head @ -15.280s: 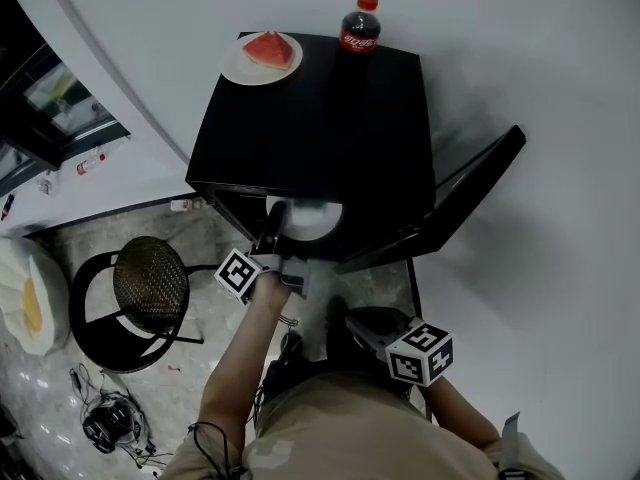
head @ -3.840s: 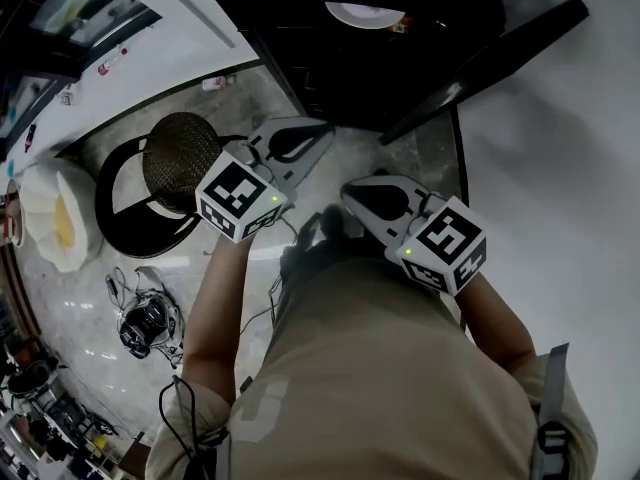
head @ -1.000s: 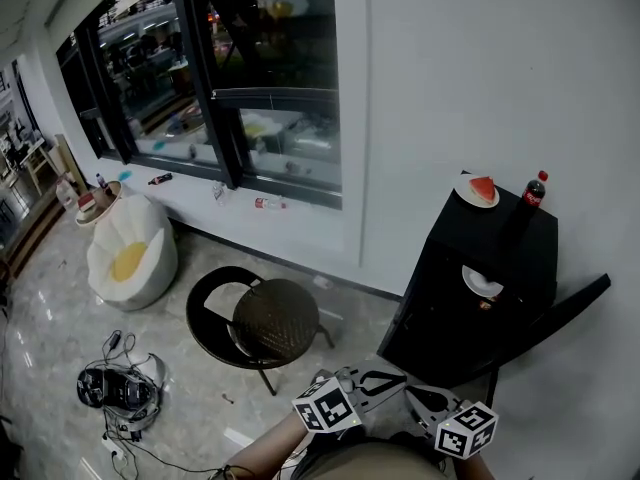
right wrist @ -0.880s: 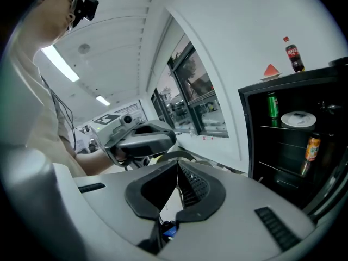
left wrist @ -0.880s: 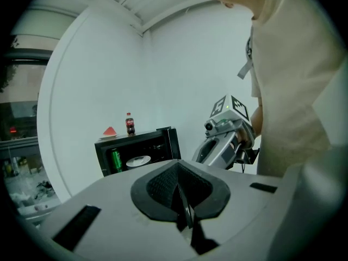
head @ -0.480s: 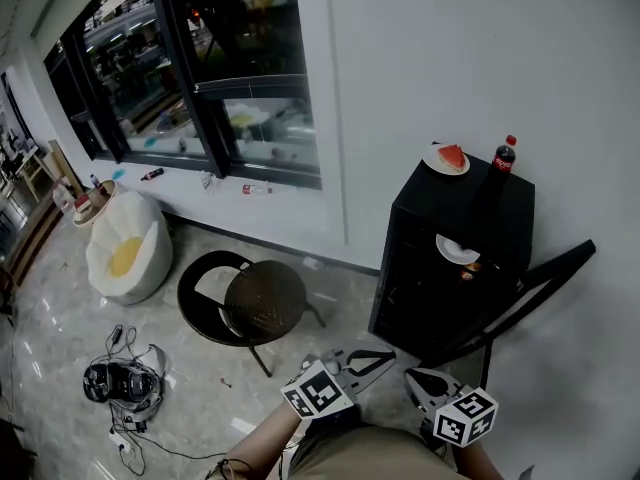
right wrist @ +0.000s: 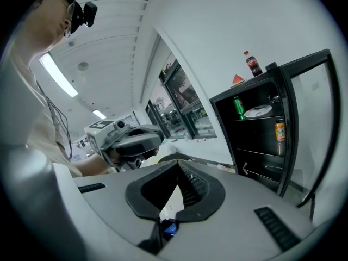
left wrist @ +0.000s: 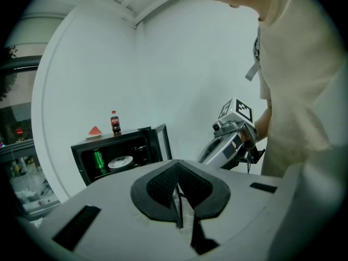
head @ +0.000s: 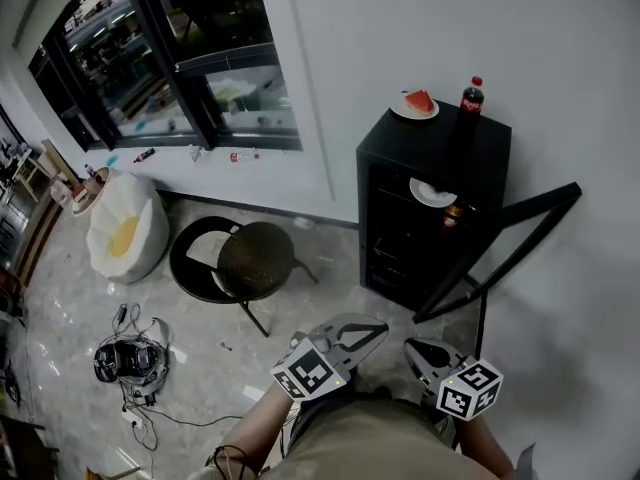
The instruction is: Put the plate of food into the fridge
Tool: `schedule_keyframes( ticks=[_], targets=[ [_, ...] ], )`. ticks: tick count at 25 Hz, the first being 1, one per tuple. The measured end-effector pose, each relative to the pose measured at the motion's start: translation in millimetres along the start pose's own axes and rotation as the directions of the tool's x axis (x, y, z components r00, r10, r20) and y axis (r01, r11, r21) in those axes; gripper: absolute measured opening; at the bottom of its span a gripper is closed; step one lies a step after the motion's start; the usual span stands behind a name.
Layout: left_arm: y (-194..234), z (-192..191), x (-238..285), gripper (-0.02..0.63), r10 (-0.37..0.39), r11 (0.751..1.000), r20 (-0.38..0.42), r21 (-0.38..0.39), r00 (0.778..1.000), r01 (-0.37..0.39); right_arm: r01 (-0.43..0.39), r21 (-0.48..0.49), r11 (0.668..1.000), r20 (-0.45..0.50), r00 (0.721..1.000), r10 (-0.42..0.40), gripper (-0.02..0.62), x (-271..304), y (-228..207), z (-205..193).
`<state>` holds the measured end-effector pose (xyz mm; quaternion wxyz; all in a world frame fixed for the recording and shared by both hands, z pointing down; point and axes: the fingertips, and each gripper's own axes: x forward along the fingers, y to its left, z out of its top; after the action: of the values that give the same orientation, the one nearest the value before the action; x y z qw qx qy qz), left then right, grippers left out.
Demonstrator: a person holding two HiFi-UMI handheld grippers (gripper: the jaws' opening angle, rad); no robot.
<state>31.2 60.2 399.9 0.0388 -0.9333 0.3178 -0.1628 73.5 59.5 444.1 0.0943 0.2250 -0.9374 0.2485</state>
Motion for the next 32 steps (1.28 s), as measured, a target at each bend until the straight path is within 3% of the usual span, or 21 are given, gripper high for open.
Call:
schedule_keyframes(
  ticks=[7, 12, 20, 32],
  targets=[
    [-35, 5, 3, 0.009, 0.023, 0.998, -0.005, -0.061, 1.0, -0.024, -0.025, 0.014, 1.0, -0.019, 1.0, 0.025, 0.021, -31, 8, -18],
    [-42, 11, -3, 0.009, 0.051, 0.995, -0.023, -0.082, 0.998, -0.053, -0.029, 0.041, 0.999, 0.021, 0.999, 0.028, 0.021, -44, 9, -12],
    [-46, -17, -18, 0.009, 0.108, 0.983, -0.076, -0.14, 0.991, -0.118, -0.067, 0.105, 0.992, -0.021, 0.997, 0.07, 0.021, -35, 8, -35],
    [-21, -35, -61, 0.009, 0.125, 0.985, -0.06, -0.114, 0.99, -0.131, -0.079, 0.101, 0.992, -0.021, 0.996, 0.081, 0.021, 19, 34, -22]
  ],
)
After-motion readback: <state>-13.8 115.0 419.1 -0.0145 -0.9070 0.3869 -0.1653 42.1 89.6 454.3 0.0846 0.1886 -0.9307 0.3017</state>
